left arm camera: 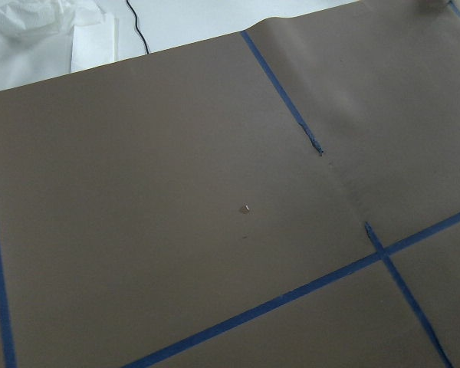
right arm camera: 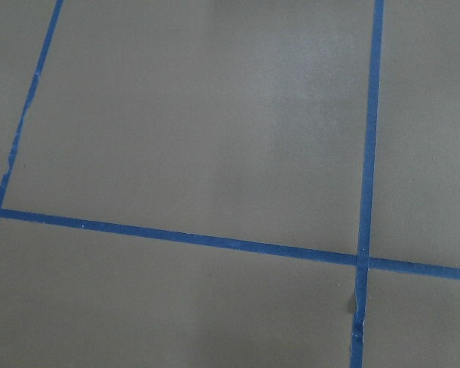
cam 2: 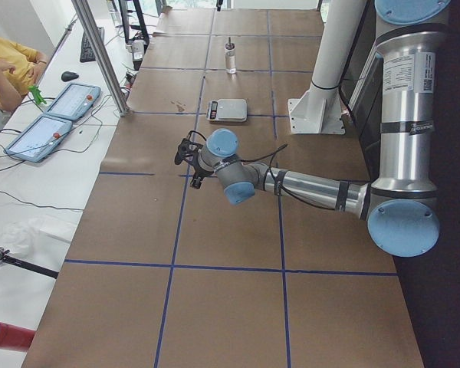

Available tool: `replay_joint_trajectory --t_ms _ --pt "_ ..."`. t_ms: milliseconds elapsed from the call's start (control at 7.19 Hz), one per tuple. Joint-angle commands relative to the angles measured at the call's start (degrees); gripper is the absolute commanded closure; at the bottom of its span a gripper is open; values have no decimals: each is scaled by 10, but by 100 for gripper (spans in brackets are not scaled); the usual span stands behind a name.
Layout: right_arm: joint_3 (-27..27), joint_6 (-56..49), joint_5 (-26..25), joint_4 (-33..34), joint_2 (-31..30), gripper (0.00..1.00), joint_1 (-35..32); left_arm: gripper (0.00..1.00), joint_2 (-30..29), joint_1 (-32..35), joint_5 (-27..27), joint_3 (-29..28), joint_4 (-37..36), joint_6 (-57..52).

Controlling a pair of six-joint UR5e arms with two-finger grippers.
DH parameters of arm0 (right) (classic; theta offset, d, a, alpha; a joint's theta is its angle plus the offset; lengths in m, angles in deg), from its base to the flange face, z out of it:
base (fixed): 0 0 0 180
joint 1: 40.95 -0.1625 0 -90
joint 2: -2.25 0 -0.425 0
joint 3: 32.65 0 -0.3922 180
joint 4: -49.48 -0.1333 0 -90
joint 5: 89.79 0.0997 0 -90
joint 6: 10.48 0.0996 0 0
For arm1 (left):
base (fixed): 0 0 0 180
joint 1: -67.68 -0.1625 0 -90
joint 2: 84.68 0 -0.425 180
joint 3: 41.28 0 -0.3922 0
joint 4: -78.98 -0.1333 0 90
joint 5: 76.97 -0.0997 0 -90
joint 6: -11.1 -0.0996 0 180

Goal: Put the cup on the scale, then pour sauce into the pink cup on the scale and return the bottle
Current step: 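Reach the left gripper to the pink cup and grasp its rim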

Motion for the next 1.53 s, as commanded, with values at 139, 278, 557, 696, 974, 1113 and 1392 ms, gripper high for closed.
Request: replay_joint_trajectory --t_ms 139,278,557,696,974,1113,1392 --pt "-2 -2 1 -10 -7 0 0 28 1 -90 -71 20 -3 62" --pt "-2 -2 1 -17 -13 0 0 35 12 -90 -70 33 -4 62" --pt "-3 -2 1 -18 -16 0 0 35 22 -101 -71 36 -3 57" --pt "-3 -3 1 -18 -20 0 0 35 29 -116 -72 36 -3 56" --pt "-3 -4 1 -18 -22 0 0 36 30 -141 -84 36 -3 57" --pt "-3 -4 1 -18 -22 0 0 37 30 -142 -85 36 -3 57" --pt "-3 -4 1 -18 -23 0 0 78 30 -144 -85 36 -3 56"
